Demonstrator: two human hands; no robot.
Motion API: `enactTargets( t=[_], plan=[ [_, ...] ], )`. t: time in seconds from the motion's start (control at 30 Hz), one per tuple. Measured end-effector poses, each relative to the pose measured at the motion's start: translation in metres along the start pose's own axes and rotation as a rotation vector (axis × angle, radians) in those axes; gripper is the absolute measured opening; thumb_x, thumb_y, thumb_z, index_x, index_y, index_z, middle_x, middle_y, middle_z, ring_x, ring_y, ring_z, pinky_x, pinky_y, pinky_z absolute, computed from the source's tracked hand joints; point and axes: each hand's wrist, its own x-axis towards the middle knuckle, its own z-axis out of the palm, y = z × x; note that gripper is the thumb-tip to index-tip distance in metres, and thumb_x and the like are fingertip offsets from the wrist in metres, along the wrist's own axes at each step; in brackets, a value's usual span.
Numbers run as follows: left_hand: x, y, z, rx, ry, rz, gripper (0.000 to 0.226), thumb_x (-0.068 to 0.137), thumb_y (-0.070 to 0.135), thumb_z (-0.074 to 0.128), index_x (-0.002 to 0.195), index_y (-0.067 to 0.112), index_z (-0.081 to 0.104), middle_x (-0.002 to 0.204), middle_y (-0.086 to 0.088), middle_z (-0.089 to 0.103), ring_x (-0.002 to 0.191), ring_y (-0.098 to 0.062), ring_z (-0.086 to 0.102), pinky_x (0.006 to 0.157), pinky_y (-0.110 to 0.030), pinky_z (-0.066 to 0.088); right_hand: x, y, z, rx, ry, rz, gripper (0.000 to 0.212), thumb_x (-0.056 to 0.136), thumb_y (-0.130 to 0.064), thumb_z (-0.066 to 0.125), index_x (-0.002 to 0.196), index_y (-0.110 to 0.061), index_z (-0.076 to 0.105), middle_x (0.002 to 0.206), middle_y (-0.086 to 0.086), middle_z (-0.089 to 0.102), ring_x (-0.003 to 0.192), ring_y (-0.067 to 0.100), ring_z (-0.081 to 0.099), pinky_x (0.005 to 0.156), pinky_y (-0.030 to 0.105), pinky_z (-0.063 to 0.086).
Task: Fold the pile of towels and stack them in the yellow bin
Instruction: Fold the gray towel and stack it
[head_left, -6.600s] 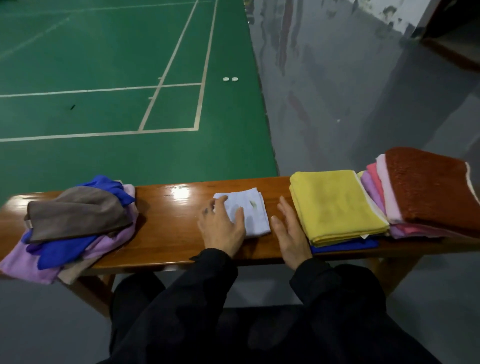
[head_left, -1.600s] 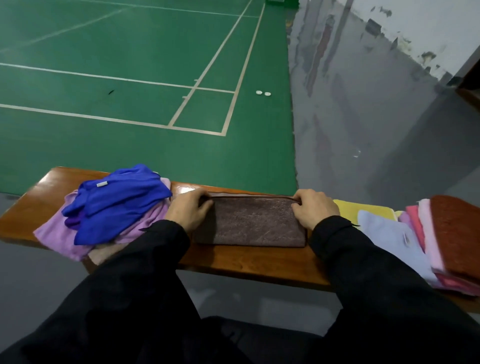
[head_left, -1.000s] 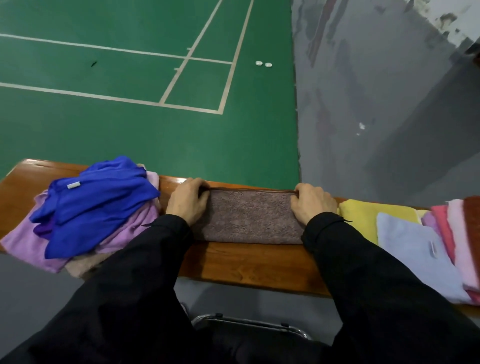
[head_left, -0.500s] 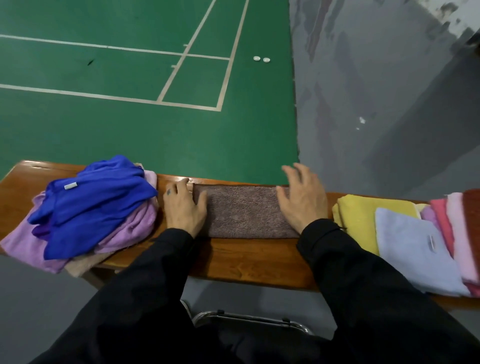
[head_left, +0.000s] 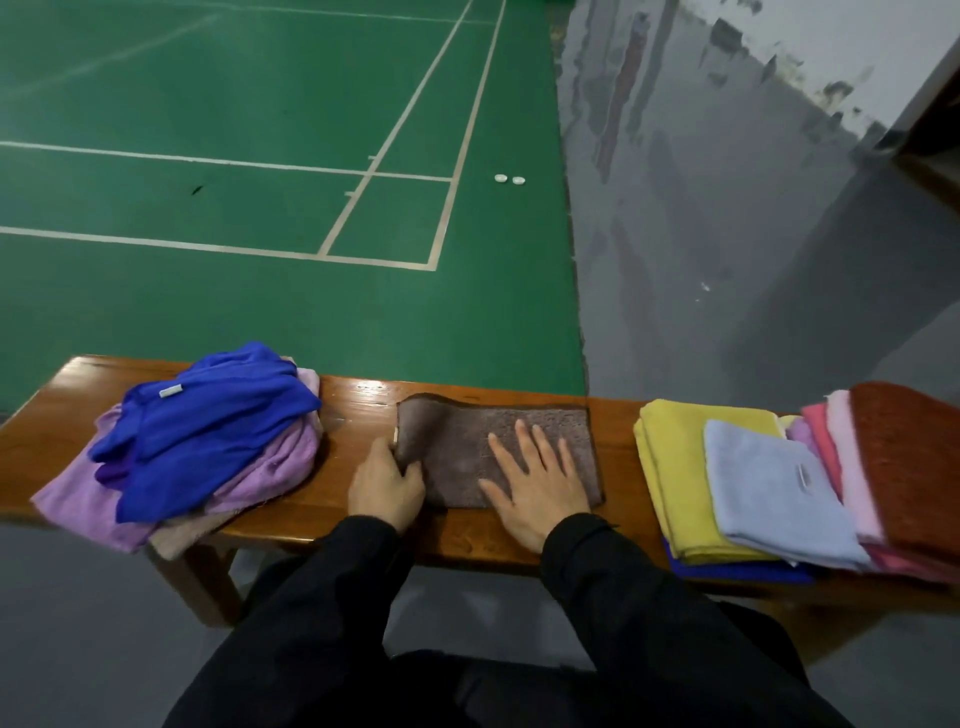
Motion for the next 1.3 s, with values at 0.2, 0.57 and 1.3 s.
enactTargets(
  t=[0.2,0.57,1.3],
  plan=[
    [-0.042,-0.029,-0.017,-0.541,0.103,-0.029,0.025,0.084,0.007,0.078,0.103,0.012,0.062,0.098,-0.004,0.068,0.094,-0.024,0.065,0.089,-0.042,0.053,-0.064,-0.011,0.014,0.191,0.07,-0.07,0.07,0.099,-0.073,0.011,0.161,-0.044,-0.003,0.172,-0.001,-0.007,0.157,0.02,-0.015,0.125,0.043,-0.012],
    [-0.085,0.05,0.02,-0.471,0.034,0.302,0.018,0.09,0.014,0.072,0.103,0.026,0.067,0.102,0.006,0.07,0.093,-0.006,0.065,0.084,-0.03,0.055,-0.103,0.033,-0.002,0.93,0.483,0.197,0.072,0.095,-0.072,0.022,0.158,-0.037,0.026,0.161,-0.02,0.024,0.15,0.0,0.015,0.126,0.036,0.015],
    [-0.08,0.044,0.061,-0.766,-0.258,-0.328,0.085,0.059,0.035,0.095,0.128,0.002,0.058,0.117,-0.018,0.07,0.102,-0.033,0.071,0.091,-0.052,0.059,-0.107,0.024,0.011,0.643,0.144,0.183,0.066,0.094,-0.001,0.052,0.154,-0.027,0.042,0.166,0.005,0.03,0.155,0.022,0.019,0.126,0.034,0.005]
  ],
)
